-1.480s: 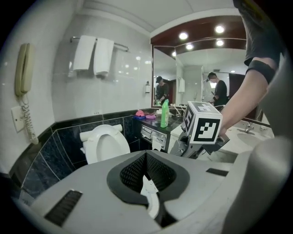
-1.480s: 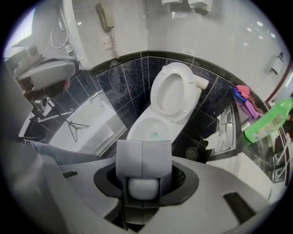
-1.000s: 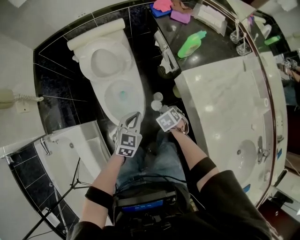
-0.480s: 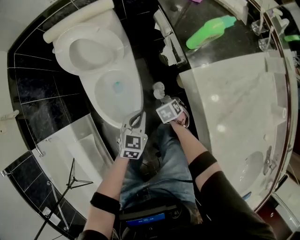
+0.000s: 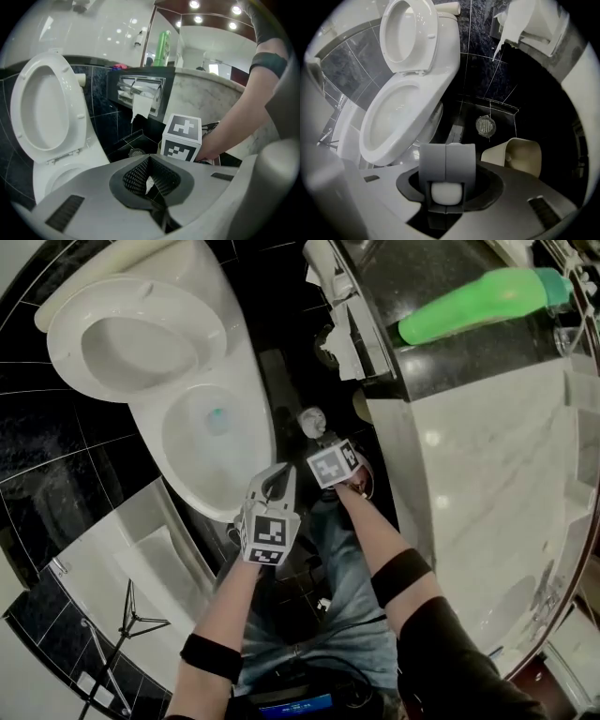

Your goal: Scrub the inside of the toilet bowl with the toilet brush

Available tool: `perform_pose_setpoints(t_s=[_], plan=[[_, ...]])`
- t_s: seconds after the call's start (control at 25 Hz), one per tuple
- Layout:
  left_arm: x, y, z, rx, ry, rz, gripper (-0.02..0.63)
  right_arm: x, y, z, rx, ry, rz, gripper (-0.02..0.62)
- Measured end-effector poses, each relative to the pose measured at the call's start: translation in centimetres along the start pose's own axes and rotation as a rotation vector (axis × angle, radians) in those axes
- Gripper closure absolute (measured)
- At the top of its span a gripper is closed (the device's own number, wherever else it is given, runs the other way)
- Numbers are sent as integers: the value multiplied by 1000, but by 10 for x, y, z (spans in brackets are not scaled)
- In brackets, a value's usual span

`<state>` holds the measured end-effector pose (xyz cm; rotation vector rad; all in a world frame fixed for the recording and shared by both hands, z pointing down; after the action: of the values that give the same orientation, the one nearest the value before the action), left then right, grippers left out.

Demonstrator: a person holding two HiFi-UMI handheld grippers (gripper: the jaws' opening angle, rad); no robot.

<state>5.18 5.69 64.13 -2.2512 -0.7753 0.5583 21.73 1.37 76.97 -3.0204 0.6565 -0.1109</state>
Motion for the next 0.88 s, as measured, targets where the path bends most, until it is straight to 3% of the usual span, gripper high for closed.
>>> perform_pose_setpoints(t_s=[0.32,0.88], plan=[[-9,-16,-55,-2,-6,-5,607,18,8,-53,-11,-2,-3,419],[-25,-46,-107,-26,0,10,607,35,5,-120,-17,14,-33,417]])
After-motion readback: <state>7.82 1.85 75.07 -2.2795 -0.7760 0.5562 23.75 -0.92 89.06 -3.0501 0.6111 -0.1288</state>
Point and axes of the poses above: the fingertips, and each gripper's own axes: z backward along the fingers, x to its right, y out of its top, the point moved 10 cm from there along z, backward along the fingers, and after that the axes turned 3 degrees about -x, right-handed, at the moved point
